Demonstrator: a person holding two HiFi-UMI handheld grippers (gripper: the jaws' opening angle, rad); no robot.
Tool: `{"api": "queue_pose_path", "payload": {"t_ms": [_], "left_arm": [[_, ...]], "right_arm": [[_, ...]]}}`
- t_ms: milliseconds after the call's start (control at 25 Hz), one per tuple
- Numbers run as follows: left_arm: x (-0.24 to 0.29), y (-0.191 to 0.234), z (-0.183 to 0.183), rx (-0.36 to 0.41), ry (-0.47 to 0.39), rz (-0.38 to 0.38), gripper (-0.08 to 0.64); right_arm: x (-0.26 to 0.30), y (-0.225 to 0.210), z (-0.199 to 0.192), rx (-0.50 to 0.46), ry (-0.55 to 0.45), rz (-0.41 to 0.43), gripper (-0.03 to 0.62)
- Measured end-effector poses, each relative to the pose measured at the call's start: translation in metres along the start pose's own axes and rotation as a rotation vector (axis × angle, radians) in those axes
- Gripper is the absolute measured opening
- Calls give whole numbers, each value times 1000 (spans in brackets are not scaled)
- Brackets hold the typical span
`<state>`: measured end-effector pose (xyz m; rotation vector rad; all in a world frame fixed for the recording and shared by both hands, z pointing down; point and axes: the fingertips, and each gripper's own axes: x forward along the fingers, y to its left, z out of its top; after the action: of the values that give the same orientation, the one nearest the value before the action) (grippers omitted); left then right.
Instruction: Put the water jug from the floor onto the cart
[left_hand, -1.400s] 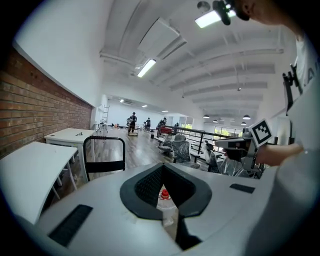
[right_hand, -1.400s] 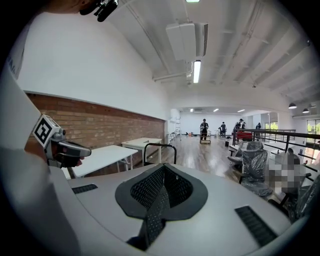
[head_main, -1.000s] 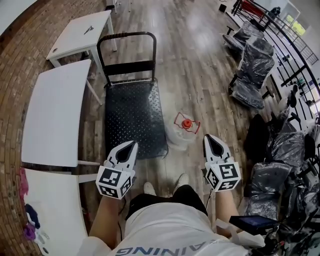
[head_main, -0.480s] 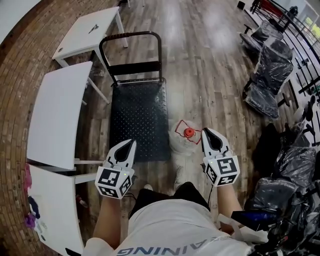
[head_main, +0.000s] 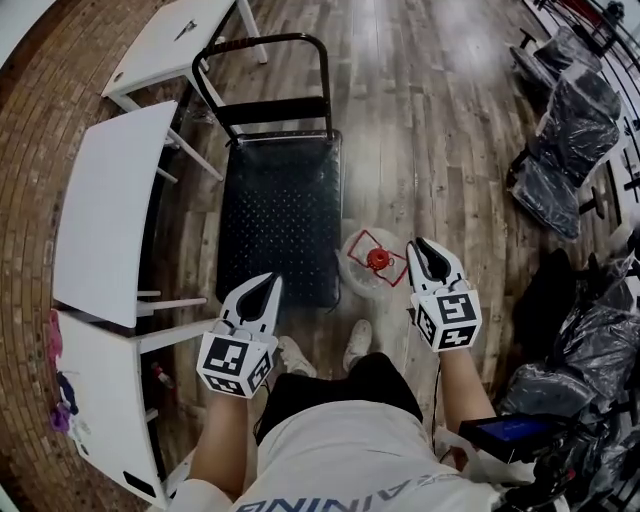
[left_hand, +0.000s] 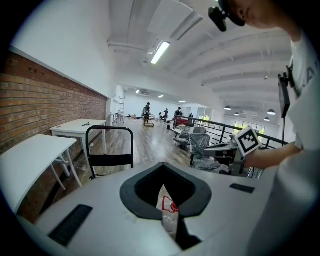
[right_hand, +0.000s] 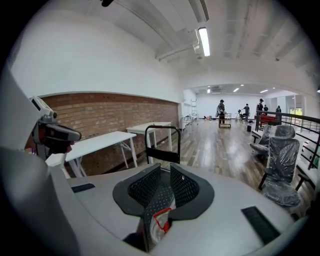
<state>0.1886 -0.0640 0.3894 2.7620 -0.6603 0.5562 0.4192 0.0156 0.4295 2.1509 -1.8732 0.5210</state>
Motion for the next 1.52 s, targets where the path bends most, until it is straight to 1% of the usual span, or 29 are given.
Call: {"api": "queue_pose_path", "payload": {"t_ms": [120, 280, 400, 480, 640, 880, 1080, 1240, 1520], "left_arm": [[10, 6, -17, -5, 27, 5, 0], [23, 27, -38, -9, 56, 18, 0], [31, 39, -59, -32, 92, 35, 0], [36, 44, -73, -38, 114, 49, 0], [45, 51, -100, -50, 151, 74, 0], [53, 62, -131, -73, 203, 100, 0], [60, 70, -150, -90, 223, 131, 0], [65, 74, -162, -94, 234, 147, 0], [70, 78, -179, -110, 248, 165, 0]], "right_arm": [[20, -9, -33, 4, 61, -2, 84], [59, -17, -84, 8, 145, -8, 138], [86, -17, -132, 15, 234, 19, 189], [103, -16, -165, 1, 291, 32, 223], [130, -15, -216, -31, 365, 52, 259], [160, -14, -267, -67, 429, 69, 281], [175, -15, -314, -97, 515, 89, 295], [184, -19, -339, -117, 556, 89, 301], [193, -16, -375, -123, 605, 124, 305]]}}
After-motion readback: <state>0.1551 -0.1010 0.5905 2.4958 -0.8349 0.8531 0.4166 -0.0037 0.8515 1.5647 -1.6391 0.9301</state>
